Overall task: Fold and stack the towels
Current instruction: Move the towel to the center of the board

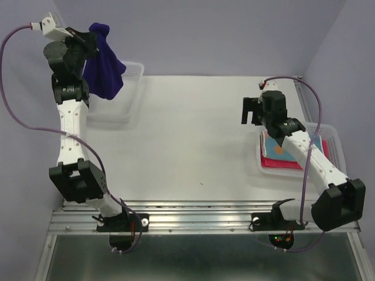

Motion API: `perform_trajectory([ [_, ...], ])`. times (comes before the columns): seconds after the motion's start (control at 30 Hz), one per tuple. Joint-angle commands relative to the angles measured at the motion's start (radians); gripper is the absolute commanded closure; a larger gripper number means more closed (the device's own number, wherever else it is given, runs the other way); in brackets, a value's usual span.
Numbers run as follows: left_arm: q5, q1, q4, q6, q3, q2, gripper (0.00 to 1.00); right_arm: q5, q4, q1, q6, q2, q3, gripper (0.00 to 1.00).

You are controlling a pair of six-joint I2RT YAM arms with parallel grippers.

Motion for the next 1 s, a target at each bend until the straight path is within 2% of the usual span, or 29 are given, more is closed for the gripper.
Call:
perform_trajectory([
  [0.0,0.248,-0.023,0.093,-0.030,-0.038,-0.136,1.00,-0.034,0.065,0.005,0.057,-0.099,-0.052,0.00],
  [0.1,0.329,-0.101,0.094,-0.024,-0.061,-0.230,1.00,-0.061,0.070,0.005,0.077,-0.178,-0.094,0.00],
  [0.17,0.325,-0.167,0.078,-0.012,-0.076,-0.276,1.00,-0.078,0.066,0.005,0.087,-0.213,-0.111,0.00],
  [0.2,0.322,-0.239,0.070,-0.003,-0.080,-0.318,1.00,-0.084,0.060,0.005,0.090,-0.233,-0.115,0.00],
  [0.33,0.197,-0.377,0.010,0.042,-0.136,-0.417,1.00,-0.107,0.037,0.005,0.111,-0.328,-0.151,0.00],
  [0.47,0.045,-0.505,-0.005,0.070,-0.278,-0.467,1.00,-0.149,0.014,0.005,0.127,-0.371,-0.187,0.00],
  [0.7,-0.027,-0.609,-0.071,0.085,-0.278,-0.292,1.00,-0.146,-0.024,0.005,0.137,-0.383,-0.206,0.00],
  [0.77,-0.150,-0.664,-0.106,0.131,-0.234,-0.199,1.00,-0.135,-0.030,0.005,0.137,-0.376,-0.211,0.00],
  [0.8,-0.169,-0.712,-0.117,0.149,-0.210,-0.116,1.00,-0.121,-0.033,0.005,0.136,-0.365,-0.211,0.00],
  [0.9,-0.176,-0.759,-0.158,0.188,-0.082,0.028,1.00,-0.097,-0.033,0.004,0.137,-0.340,-0.208,0.00],
  [0.93,-0.205,-0.761,-0.263,0.179,0.045,0.152,0.90,-0.095,-0.033,0.005,0.140,-0.322,-0.201,0.00],
  [0.97,-0.227,-0.761,-0.336,0.177,0.133,0.223,0.61,-0.092,-0.033,0.005,0.139,-0.310,-0.201,0.00],
])
